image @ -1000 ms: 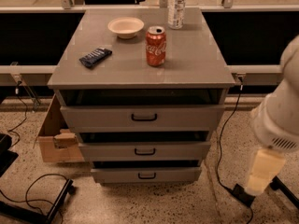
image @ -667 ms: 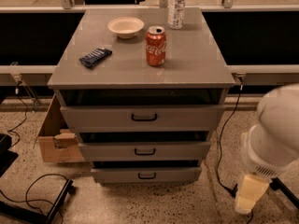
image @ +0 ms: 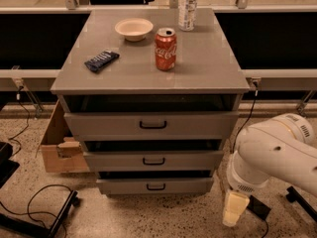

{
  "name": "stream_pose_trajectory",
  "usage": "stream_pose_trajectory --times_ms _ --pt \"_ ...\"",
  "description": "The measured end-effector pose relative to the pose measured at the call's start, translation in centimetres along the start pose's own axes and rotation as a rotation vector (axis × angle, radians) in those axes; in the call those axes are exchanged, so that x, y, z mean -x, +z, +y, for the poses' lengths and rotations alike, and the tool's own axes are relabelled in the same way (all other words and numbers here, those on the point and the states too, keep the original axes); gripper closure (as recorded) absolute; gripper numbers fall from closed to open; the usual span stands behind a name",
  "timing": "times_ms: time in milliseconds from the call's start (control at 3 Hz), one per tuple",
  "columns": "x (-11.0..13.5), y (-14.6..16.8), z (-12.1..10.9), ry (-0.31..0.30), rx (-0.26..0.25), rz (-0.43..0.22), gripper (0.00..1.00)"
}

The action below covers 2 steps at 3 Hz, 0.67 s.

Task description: Open bottom drawer

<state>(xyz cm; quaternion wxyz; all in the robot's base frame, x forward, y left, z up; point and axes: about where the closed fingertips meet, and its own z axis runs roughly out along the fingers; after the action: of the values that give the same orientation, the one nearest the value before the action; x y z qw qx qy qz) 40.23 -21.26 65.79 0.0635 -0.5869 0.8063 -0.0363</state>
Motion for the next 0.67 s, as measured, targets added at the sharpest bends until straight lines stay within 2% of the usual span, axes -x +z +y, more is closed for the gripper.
stream_pose_trajectory --times_ms 333,667 --pt "0.2 0.4 0.1 0.001 0.013 0.001 0.00" --pt "1.4 1.8 0.6 0.006 0.009 -0.012 0.00"
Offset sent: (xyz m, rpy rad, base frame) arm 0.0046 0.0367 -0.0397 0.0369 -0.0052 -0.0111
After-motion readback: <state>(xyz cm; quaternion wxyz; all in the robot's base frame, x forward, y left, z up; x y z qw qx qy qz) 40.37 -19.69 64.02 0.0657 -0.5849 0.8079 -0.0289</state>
